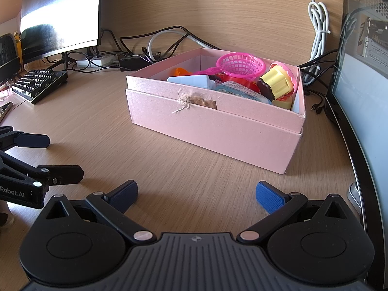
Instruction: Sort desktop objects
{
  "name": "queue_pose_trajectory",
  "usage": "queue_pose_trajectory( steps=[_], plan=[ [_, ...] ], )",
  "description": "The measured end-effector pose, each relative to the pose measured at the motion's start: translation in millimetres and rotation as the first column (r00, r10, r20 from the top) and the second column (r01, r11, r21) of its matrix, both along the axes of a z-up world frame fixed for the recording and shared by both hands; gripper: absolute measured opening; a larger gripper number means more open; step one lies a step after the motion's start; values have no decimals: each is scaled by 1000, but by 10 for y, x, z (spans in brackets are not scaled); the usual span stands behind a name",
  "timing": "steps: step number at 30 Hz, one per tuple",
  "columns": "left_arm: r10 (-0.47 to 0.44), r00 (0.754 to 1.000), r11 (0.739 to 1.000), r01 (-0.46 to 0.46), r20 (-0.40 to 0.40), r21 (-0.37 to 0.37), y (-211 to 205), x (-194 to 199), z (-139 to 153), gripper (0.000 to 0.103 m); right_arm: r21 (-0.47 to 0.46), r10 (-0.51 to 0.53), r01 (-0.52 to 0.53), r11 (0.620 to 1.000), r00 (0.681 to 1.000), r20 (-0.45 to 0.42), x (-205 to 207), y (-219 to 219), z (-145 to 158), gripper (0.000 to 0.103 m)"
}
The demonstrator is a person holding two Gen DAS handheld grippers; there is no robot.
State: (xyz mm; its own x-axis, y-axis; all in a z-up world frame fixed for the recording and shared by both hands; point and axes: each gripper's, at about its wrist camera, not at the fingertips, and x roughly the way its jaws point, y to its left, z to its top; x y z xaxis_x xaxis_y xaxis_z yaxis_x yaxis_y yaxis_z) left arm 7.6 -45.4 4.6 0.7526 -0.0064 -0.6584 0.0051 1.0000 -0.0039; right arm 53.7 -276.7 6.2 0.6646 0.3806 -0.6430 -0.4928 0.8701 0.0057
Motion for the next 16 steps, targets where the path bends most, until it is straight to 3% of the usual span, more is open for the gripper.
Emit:
queue_pose_trajectory(
  steps=[16],
  plan=[
    [-10,1000,1000,11,-11,17,-23,26,-6,103,0,0,0,1000,1000,0,-3,-1,-1,103]
  ],
)
